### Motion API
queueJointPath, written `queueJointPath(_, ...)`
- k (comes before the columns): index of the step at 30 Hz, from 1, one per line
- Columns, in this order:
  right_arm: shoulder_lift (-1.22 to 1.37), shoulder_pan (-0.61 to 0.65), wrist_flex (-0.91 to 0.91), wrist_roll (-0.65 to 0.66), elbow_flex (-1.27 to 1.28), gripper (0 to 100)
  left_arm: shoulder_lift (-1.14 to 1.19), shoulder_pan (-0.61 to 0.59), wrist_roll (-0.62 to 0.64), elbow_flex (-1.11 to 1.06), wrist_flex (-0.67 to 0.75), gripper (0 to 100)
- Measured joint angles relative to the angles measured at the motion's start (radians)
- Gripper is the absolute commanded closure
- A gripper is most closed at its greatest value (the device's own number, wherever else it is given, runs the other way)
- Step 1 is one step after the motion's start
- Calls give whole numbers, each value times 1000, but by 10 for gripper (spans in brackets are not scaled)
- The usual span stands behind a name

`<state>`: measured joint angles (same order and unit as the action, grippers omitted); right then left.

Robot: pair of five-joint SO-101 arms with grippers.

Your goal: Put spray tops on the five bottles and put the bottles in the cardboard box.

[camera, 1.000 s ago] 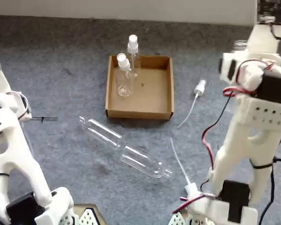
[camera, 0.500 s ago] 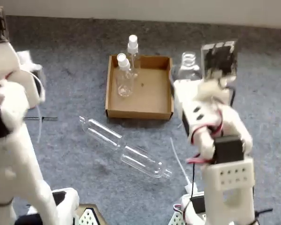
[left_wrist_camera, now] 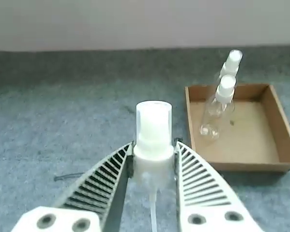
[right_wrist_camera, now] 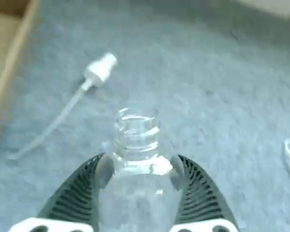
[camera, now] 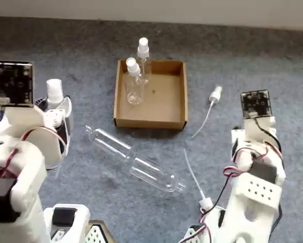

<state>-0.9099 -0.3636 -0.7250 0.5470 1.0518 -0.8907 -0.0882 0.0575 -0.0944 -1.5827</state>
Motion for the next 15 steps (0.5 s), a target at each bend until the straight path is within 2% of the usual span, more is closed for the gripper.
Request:
queueJointPath(4, 310, -120, 0, 64, -118, 994, 3, -2, 0, -81, 0, 958)
queueJointPath(10, 779, -161, -8, 126, -399, 987, -2, -2, -8, -95, -18, 958)
queueJointPath(15, 1014, -173, -132, 150, -589, 875, -2, -2, -46, -95, -40, 957)
